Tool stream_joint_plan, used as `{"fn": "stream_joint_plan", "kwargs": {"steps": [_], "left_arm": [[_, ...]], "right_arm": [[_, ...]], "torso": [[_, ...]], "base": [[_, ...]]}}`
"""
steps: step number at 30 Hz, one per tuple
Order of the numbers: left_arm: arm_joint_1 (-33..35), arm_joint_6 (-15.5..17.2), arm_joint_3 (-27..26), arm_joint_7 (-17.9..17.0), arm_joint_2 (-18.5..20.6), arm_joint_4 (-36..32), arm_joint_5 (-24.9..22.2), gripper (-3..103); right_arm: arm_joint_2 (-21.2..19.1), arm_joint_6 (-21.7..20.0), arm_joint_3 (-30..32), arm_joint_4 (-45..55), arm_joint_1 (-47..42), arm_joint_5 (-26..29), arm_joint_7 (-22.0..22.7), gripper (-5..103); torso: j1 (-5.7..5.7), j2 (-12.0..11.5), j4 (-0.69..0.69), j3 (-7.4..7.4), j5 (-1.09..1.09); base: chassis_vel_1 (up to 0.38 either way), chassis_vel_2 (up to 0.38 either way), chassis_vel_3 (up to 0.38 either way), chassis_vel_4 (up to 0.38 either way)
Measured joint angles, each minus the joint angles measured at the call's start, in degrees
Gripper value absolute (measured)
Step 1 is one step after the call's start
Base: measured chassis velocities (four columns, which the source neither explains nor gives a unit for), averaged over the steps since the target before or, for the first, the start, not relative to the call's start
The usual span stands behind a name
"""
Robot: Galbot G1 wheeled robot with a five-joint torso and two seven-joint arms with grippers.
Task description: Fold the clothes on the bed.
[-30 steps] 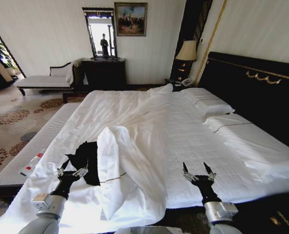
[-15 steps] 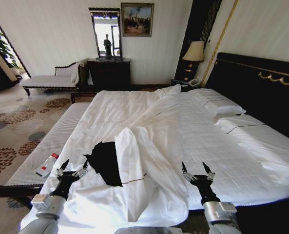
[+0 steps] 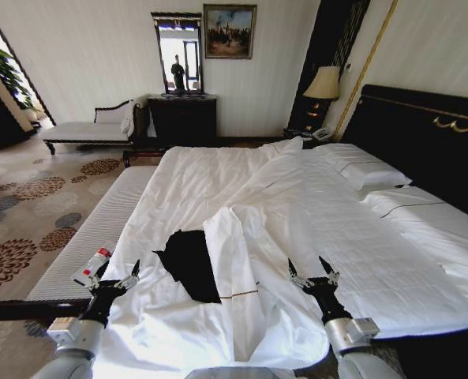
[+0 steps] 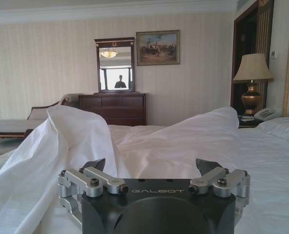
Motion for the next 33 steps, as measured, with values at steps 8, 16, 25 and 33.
{"fn": "stream_joint_plan", "kwargs": {"steps": [8,16,25,33], "left_arm": [[0.53,0.00,0.12,0.01,-1.81,-0.41,1.58,98],[0.88,0.00,0.87,-0.05,-4.42,0.22,3.83,98],[0.90,-0.16,0.75,-0.09,-4.83,0.84,4.11,98],[1.10,-0.35,0.15,-0.10,-4.73,0.75,3.95,98]], "right_arm": [[-16.11,-6.40,-2.07,-0.76,9.58,16.01,1.66,100],[-33.04,-9.71,-15.45,-10.16,30.78,29.56,3.41,100],[-34.09,-13.91,-34.25,-18.76,53.47,37.47,7.01,100],[-31.58,-14.52,-43.70,-27.18,66.45,40.76,7.42,100]], "torso": [[0.00,0.00,0.02,0.00,-0.05],[0.00,0.00,-0.01,0.00,-0.02],[0.01,-0.01,-0.01,0.01,-0.03],[0.00,-0.01,0.01,0.00,-0.05]], "base": [[0.000,0.000,0.000,0.000],[0.000,0.000,0.000,0.000],[0.000,0.000,0.000,0.000],[0.000,0.000,0.000,0.000]]}}
